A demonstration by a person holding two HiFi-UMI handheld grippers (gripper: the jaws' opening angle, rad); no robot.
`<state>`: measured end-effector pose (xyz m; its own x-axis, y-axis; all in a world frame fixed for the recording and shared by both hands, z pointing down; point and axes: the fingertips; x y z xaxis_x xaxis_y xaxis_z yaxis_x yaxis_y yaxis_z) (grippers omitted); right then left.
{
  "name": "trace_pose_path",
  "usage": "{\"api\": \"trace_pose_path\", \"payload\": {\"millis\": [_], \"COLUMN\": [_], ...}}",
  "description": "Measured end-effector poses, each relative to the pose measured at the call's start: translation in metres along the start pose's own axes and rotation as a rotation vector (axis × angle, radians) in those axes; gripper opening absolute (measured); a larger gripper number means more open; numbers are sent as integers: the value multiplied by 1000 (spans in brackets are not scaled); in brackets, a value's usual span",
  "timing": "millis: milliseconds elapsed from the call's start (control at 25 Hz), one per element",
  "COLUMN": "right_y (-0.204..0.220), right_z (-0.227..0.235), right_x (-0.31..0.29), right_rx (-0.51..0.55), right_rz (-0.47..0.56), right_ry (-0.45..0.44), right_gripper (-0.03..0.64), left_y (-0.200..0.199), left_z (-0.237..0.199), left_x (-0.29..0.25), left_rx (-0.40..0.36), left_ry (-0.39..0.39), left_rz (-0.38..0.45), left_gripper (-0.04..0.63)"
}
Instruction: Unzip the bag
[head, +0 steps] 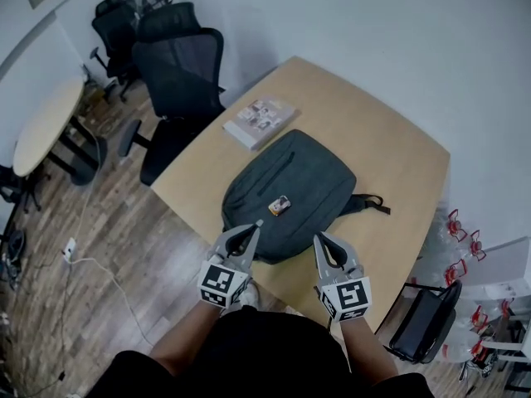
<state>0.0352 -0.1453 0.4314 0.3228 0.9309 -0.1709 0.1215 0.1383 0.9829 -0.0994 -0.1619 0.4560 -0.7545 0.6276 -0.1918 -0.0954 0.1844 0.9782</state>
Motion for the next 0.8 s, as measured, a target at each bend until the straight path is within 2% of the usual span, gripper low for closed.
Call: {"api": "trace_pose_path", "payload": {"millis": [320,800], "right_y": [-10,-7], "right_z": [-2,6], "right_x": [2,5], "right_rx": [6,16], "right_rz": [37,50], "right_ry": [8,31], "right_gripper": [2,2], "left_y": [-4,0], "left_z": [4,14], "left_x": [-2,-5], "left_rx": [-38,-27], "left_ry": [9,12], "left_rz": [3,-19], "left_gripper": [18,18]}}
Point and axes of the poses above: the fingertips, and each gripper's own axes: x backward along the fingers, z to its right, y out of its underside, and after that the axes turned 15 degrees about y, right-handed
